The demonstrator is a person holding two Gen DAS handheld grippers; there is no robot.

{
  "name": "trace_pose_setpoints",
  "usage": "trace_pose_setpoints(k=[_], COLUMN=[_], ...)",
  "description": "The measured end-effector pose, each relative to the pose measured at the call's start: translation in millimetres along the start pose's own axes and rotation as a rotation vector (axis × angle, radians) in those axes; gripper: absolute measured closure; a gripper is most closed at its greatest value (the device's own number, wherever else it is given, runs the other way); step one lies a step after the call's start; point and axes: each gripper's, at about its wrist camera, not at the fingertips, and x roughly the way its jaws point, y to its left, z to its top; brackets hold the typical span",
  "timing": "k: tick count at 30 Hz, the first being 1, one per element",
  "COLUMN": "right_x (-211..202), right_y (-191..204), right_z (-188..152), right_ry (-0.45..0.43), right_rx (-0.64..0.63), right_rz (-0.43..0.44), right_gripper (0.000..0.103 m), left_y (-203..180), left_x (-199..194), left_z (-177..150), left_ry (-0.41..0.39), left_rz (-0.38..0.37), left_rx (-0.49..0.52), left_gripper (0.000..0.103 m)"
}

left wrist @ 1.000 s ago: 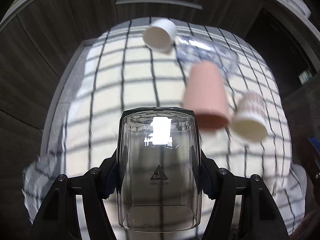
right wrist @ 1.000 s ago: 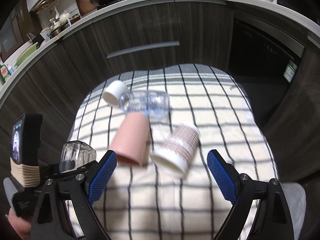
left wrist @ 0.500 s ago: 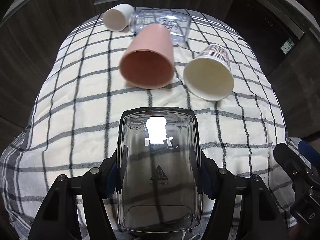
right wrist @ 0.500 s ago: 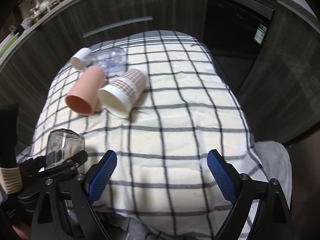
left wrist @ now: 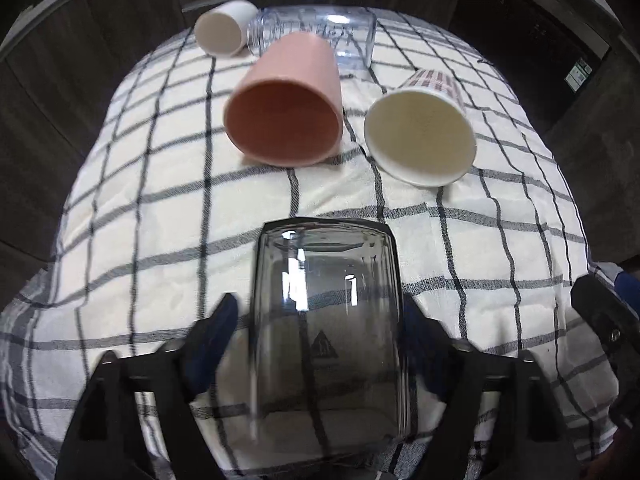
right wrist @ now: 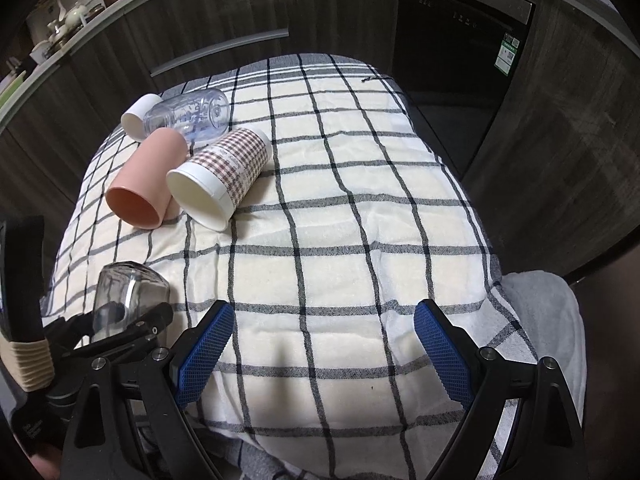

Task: Flip cup upside down
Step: 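Grasp the clear cup with the right tool while the left tool releases it, then rotate the clear cup upside down in the right tool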

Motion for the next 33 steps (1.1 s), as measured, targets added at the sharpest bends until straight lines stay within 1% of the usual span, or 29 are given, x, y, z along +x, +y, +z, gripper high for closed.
trace_pose_setpoints(k=[1, 3, 6, 9, 11, 12, 14, 17, 18, 22, 26, 29, 33], right_x=[-3, -10, -23, -33, -36, -36, -34, -22, -17, 3, 21, 35, 55], right_y=[1, 2, 10, 23, 35, 42, 59, 84, 92, 126, 153, 166, 180], right_z=[1, 3, 9, 16, 23, 25, 32, 39, 41, 43, 44, 44, 44], right_ry=[-0.005, -0.02, -0.04, -0.041, -0.024, -0.015, 0.012, 0.094, 0.123, 0.237, 0.325, 0.395, 0.488], right_rx=[-0.002, -0.005, -0.014, -0.035, -0.048, -0.056, -0.085, -0.125, -0.137, -0.192, -0.247, -0.262, -0.273], right_rz=[-0.001, -0.002, 0.009, 0.034, 0.071, 0.089, 0.122, 0.163, 0.168, 0.166, 0.142, 0.117, 0.088], right_gripper=[0.011, 0.011, 0.011, 0.011, 0.011, 0.011, 0.011, 0.011, 0.012, 0.012, 0.012, 0.012, 0.012], left_y=[1, 6, 19, 40, 55, 66, 80, 104, 111, 141, 166, 177, 181], left_x=[-4, -13, -31, -57, -73, -84, -96, -113, -115, -113, -110, -111, -108], left_z=[-1, -4, -9, -12, -13, -14, -16, -22, -23, -25, -29, -30, -25], left_ry=[-0.01, -0.015, -0.036, -0.103, -0.155, -0.194, -0.244, -0.329, -0.344, -0.365, -0.394, -0.438, -0.436], left_rz=[0.004, -0.012, -0.047, -0.059, -0.07, -0.066, -0.048, 0.0, 0.009, 0.026, 0.034, 0.062, 0.092], left_rx=[0.0, -0.008, -0.051, -0.104, -0.141, -0.165, -0.189, -0.24, -0.259, -0.346, -0.415, -0.418, -0.366], left_gripper=[0.014, 0.014, 0.014, 0.012, 0.006, 0.006, 0.006, 0.006, 0.005, 0.006, 0.006, 0.006, 0.006])
